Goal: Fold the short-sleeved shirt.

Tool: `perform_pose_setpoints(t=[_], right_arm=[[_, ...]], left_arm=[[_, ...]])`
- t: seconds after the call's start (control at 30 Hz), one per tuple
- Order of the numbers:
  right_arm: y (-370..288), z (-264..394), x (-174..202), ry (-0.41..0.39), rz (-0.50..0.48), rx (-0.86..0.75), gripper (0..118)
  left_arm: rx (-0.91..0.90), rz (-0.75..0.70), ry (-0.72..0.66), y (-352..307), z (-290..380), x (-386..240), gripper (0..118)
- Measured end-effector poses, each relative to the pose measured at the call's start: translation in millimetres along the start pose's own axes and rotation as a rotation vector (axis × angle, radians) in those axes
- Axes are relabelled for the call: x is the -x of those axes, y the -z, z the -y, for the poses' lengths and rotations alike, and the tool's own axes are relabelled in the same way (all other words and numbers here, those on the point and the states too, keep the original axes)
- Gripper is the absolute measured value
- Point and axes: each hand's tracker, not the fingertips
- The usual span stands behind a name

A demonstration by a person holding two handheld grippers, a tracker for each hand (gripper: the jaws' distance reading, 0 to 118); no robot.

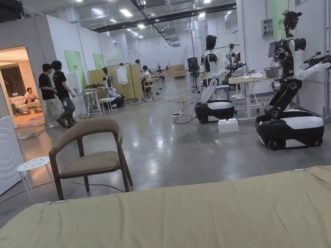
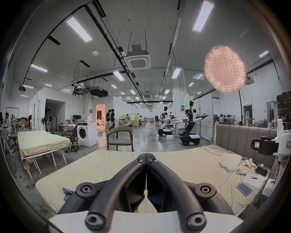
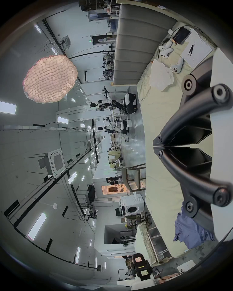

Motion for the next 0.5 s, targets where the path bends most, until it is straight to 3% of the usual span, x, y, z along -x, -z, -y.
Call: perform_pose_setpoints(t=[0.5], right_arm=[[0.9, -0.6, 2.5, -0.042, 0.009, -0.007, 0]], left_arm=[[-0.001, -0.014, 0.004, 1.1, 0.0, 4.2, 0]])
